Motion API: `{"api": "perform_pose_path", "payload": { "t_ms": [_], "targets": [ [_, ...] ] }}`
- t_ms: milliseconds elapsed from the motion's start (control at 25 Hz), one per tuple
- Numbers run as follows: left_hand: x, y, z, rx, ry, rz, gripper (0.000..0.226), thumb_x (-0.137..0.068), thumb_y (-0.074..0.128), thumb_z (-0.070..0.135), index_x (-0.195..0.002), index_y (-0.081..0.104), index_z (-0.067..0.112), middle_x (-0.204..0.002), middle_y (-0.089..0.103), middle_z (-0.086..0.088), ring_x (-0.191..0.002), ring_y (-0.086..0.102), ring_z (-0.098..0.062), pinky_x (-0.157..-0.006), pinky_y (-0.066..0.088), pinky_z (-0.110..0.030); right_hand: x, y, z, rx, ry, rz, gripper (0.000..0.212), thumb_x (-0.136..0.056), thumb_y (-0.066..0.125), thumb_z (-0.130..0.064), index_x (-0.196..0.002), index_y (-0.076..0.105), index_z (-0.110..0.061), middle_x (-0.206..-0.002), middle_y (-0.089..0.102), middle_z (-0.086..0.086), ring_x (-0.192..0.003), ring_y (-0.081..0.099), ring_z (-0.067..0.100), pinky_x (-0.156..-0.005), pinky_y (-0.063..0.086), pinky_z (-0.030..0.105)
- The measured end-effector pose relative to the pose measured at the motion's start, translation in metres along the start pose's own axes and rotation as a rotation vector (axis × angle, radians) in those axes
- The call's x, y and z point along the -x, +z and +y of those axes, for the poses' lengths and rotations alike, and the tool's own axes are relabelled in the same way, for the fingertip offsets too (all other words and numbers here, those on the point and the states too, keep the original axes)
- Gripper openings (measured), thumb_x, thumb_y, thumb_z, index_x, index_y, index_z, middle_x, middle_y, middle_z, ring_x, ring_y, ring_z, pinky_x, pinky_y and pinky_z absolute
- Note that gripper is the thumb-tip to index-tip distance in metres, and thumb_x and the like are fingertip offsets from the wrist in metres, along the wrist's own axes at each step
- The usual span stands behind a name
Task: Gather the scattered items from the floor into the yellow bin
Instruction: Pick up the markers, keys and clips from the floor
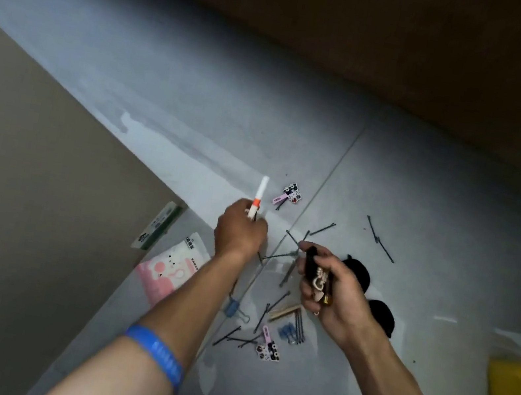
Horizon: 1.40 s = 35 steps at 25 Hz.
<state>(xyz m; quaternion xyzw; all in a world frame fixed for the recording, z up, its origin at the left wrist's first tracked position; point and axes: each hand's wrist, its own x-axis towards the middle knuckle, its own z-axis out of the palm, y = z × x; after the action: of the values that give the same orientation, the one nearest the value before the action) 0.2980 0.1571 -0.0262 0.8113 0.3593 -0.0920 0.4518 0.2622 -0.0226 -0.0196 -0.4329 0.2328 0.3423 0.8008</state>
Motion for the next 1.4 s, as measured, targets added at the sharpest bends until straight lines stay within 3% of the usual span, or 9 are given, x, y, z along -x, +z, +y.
{"api": "perform_pose_path", "payload": {
  "t_ms": [200, 360, 600, 720, 800, 880, 1160, 1280, 1400],
  "targets": [
    [-0.039, 0.032, 0.025, -0.372, 0.283, -0.017, 0.017, -0.088, 0.060, 0.036, -0.090, 0.052, 0.021, -0.087, 0.065, -0.007, -0.085, 0.063, -0.036, -0.064, 0.038, -0.030, 0.009, -0.032, -0.023, 0.010, -0.019, 0.086, 0.017, -0.089, 0.058, -0.023, -0.101, 0.064, -0.014, -0.080, 0.064, 0.006, -0.053, 0.052, 0.018, -0.039, 0.031, 0.020],
    [-0.040, 0.031, 0.016, -0.421, 0.286, -0.030, 0.016, -0.091, 0.055, 0.033, -0.083, 0.051, 0.019, -0.089, 0.065, -0.010, -0.081, 0.060, -0.035, -0.064, 0.038, -0.031, 0.014, -0.039, -0.009, 0.248, -0.043, 0.259, 0.017, -0.098, 0.052, -0.023, -0.090, 0.064, -0.013, -0.077, 0.064, 0.006, -0.048, 0.050, 0.017, -0.040, 0.028, 0.019],
    [0.027, -0.007, -0.016, 0.309, -0.094, -0.203, 0.011, -0.087, 0.066, 0.019, -0.077, 0.063, 0.018, -0.057, 0.066, 0.004, -0.048, 0.059, -0.010, -0.042, 0.043, -0.021, 0.041, -0.030, 0.047, 0.427, -0.035, 0.123, 0.033, -0.103, 0.044, -0.033, -0.089, 0.067, -0.013, -0.076, 0.063, 0.008, -0.047, 0.047, 0.016, -0.041, 0.027, 0.021],
    [0.068, -0.024, -0.046, 0.450, -0.168, -0.234, 0.006, -0.086, 0.066, 0.012, -0.080, 0.065, 0.014, -0.059, 0.065, -0.001, -0.047, 0.056, -0.013, -0.041, 0.044, -0.021, 0.061, -0.039, 0.064, 0.989, -0.165, 0.142, 0.027, -0.103, 0.040, -0.037, -0.108, 0.064, -0.025, -0.093, 0.067, -0.004, -0.069, 0.059, 0.009, -0.060, 0.045, 0.026],
    [0.086, -0.028, -0.067, 0.470, -0.198, -0.222, 0.003, -0.086, 0.065, 0.010, -0.083, 0.065, 0.012, -0.062, 0.065, -0.005, -0.048, 0.057, -0.018, -0.043, 0.045, -0.024, 0.073, -0.043, 0.077, 1.463, -0.207, 0.099, 0.030, -0.103, 0.034, -0.042, -0.129, 0.046, -0.033, -0.118, 0.065, -0.004, -0.095, 0.064, 0.020, -0.078, 0.047, 0.032],
    [0.098, -0.028, -0.081, 0.462, -0.221, -0.201, 0.005, -0.085, 0.065, 0.008, -0.083, 0.063, 0.011, -0.064, 0.065, -0.010, -0.051, 0.058, -0.021, -0.045, 0.046, -0.026, 0.076, -0.036, 0.085, 1.641, -0.211, 0.081, 0.035, -0.101, 0.031, -0.046, -0.136, 0.034, -0.038, -0.131, 0.059, -0.001, -0.102, 0.063, 0.032, -0.082, 0.049, 0.037],
    [0.129, 0.000, -0.109, 0.220, -0.126, -0.272, 0.012, -0.085, 0.069, 0.018, -0.078, 0.060, 0.022, -0.067, 0.068, -0.004, -0.053, 0.059, -0.020, -0.049, 0.048, -0.032, 0.058, -0.024, 0.102, 1.780, -0.288, 0.119, 0.026, -0.101, 0.040, -0.031, -0.127, 0.043, -0.029, -0.125, 0.056, 0.003, -0.094, 0.064, 0.034, -0.073, 0.049, 0.039],
    [0.142, 0.014, -0.113, 0.092, -0.026, -0.201, 0.006, -0.087, 0.066, 0.024, -0.083, 0.061, 0.022, -0.074, 0.065, 0.000, -0.067, 0.062, -0.020, -0.065, 0.052, -0.038, 0.057, -0.022, 0.108, 1.536, -0.331, 0.166, 0.020, -0.100, 0.043, -0.027, -0.120, 0.050, -0.025, -0.115, 0.063, 0.000, -0.095, 0.063, 0.027, -0.074, 0.046, 0.033],
    [0.151, 0.016, -0.114, 0.055, 0.000, -0.003, 0.009, -0.089, 0.062, 0.029, -0.087, 0.060, 0.021, -0.076, 0.065, 0.000, -0.072, 0.062, -0.023, -0.065, 0.049, -0.034, 0.067, -0.024, 0.114, 1.130, -0.379, 0.251, 0.018, -0.102, 0.044, -0.023, -0.114, 0.056, -0.026, -0.102, 0.066, -0.013, -0.087, 0.061, 0.001, -0.073, 0.043, 0.011]
  ]
}}
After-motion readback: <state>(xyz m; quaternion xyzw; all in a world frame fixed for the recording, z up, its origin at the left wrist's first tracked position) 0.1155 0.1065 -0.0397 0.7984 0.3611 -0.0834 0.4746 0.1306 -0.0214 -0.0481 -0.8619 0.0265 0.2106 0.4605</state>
